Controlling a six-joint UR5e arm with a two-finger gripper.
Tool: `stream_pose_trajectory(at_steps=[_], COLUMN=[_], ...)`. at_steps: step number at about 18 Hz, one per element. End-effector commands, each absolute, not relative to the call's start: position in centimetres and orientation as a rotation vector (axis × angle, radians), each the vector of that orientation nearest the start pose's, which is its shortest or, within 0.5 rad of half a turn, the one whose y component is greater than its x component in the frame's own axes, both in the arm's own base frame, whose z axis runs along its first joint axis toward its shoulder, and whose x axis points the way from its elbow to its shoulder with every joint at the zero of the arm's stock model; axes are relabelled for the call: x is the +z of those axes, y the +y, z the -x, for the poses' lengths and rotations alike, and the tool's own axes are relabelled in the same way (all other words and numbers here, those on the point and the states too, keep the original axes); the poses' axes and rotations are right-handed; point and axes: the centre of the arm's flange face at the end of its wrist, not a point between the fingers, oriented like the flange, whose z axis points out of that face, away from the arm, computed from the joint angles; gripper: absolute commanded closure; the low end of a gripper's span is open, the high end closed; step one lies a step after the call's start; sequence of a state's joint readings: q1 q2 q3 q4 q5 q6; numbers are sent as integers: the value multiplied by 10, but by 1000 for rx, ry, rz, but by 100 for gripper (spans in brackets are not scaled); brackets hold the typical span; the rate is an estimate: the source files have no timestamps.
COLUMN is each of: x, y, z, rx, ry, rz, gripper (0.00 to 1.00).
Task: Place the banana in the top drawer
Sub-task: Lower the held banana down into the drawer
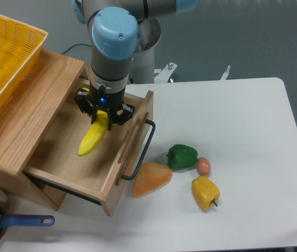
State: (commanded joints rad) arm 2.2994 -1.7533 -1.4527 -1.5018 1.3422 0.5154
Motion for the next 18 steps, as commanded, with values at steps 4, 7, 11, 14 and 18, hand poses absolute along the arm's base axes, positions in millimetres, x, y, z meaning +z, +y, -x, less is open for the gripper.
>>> stream_pose_trajectory(at_steps=[4,7,11,14,18], x=[449,444,443,442,441], y=[530,534,535,537,539], z=[265,259,255,255,252], rx=[-258,-231,-236,-237,-238], ry=[-319,-297,-291,-289,-280], rz=[3006,3037,3042,3043,3045], gripper=[55,55,55,55,55])
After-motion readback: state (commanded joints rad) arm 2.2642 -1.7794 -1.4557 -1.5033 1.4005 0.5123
